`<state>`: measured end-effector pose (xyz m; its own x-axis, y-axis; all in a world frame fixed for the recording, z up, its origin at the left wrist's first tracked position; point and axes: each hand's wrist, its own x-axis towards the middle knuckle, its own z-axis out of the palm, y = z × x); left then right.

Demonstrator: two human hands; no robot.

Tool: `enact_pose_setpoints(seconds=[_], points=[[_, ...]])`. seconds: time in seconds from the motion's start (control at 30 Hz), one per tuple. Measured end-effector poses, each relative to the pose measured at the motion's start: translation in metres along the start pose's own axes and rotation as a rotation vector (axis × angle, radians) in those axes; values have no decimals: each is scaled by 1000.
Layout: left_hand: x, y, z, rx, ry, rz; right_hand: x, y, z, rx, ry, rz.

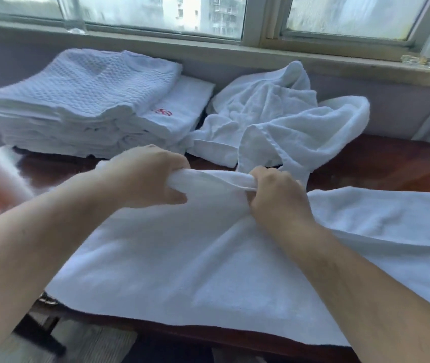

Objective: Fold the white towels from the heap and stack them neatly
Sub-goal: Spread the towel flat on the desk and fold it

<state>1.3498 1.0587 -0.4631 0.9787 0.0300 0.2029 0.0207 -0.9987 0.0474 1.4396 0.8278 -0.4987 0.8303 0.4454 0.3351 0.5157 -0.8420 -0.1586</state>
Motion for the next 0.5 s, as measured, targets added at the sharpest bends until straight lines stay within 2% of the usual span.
enact_pose_setpoints(seconds=[0.07,0.23,0.37,0.43,0.5], points=[[-6,-11,-3,117,-54,-51,3,-1,5,-92,98,2],[-13,-21,4,247,228,-207,12,-24,23,-197,25,-115],[-7,-33,6,373,362,-297,26,-27,24,-197,97,-65],[-4,-38,9,379,397,-280,26,-22,26,-191,119,-65],[-2,-41,11,311,332,-196,25,-16,30,-200,131,-72]])
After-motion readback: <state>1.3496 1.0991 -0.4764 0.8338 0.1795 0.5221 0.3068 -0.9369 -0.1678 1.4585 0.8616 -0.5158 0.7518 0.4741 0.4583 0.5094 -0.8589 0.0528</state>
